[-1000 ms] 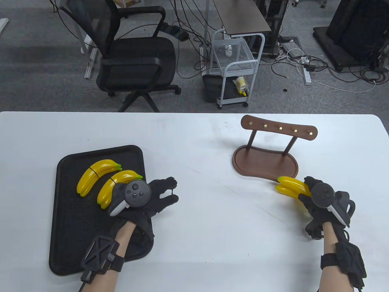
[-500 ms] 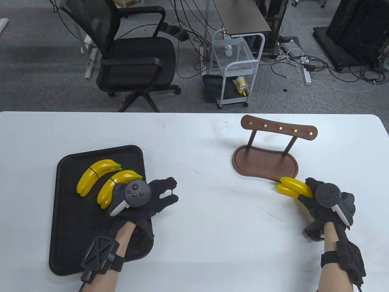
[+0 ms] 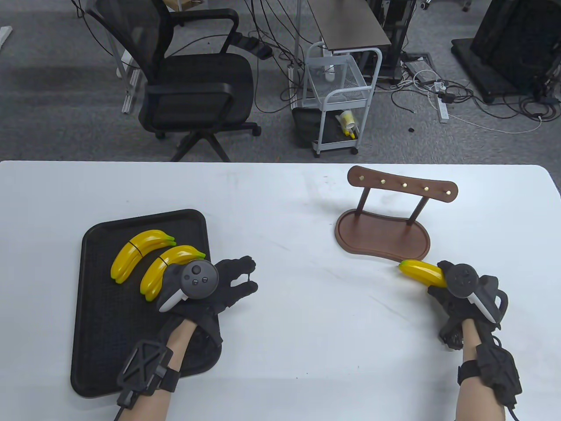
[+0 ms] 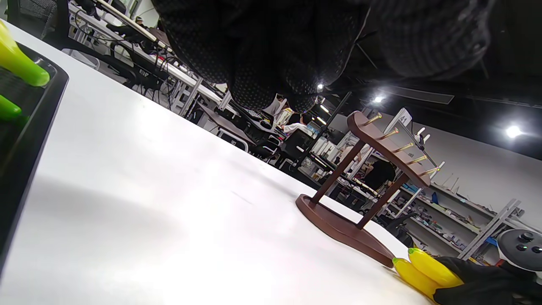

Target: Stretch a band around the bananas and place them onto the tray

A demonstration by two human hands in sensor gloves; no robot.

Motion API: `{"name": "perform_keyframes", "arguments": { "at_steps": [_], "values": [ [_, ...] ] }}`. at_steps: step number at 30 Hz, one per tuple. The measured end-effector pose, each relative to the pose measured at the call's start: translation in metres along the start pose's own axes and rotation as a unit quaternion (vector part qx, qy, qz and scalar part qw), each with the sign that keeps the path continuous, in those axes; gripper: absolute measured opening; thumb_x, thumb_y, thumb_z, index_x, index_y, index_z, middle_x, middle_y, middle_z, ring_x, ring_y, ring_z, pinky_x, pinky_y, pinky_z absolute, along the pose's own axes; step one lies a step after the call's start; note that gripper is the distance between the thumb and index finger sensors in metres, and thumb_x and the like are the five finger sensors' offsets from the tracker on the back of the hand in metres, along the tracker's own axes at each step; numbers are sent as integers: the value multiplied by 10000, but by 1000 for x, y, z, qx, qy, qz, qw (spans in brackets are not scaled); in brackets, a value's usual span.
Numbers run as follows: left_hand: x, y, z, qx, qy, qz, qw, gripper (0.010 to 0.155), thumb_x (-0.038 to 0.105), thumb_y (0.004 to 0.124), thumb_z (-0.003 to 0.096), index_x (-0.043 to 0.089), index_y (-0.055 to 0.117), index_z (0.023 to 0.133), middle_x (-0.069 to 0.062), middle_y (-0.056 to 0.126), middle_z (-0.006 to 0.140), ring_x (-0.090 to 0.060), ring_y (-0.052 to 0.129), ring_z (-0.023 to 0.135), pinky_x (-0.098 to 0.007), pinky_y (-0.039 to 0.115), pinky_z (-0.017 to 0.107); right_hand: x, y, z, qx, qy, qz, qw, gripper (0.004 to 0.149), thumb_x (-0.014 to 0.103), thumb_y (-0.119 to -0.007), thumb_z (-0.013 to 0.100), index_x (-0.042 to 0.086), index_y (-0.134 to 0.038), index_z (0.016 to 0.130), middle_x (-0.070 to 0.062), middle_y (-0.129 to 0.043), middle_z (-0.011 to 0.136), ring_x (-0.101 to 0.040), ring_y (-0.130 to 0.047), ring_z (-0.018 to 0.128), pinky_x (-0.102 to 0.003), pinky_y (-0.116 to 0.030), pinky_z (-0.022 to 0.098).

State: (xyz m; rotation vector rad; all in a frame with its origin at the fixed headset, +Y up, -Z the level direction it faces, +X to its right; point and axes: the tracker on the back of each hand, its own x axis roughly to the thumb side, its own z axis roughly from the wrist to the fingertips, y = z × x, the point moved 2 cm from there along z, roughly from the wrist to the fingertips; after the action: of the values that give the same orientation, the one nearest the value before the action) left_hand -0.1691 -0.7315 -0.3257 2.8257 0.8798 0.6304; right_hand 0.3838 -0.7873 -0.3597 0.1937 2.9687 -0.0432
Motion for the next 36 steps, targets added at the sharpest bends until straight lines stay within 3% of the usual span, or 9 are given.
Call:
{"name": "perform_keyframes", "arguments": {
  "at_steps": [18, 36],
  "values": [
    [0, 0, 0, 0, 2, -2, 1000, 655, 583, 687, 499, 264, 603, 1066, 25, 756, 1111, -247, 790, 1046, -455, 626, 824, 7, 4, -3, -10, 6, -2, 1000, 682, 348, -948, 426, 131, -656, 1003, -130, -806, 979, -363, -927, 758, -466, -849, 532],
    [0, 1, 0, 1, 1, -6, 1000, 659, 581, 687, 503, 249, 604, 1067, 14, 759, 1108, -264, 798, 1035, -458, 630, 822, 82, 40, -13, -44, 109, -12, 993, 691, 363, -938, 430, 149, -630, 1011, -110, -783, 998, -340, -904, 788, -464, -838, 544]
  ]
}}
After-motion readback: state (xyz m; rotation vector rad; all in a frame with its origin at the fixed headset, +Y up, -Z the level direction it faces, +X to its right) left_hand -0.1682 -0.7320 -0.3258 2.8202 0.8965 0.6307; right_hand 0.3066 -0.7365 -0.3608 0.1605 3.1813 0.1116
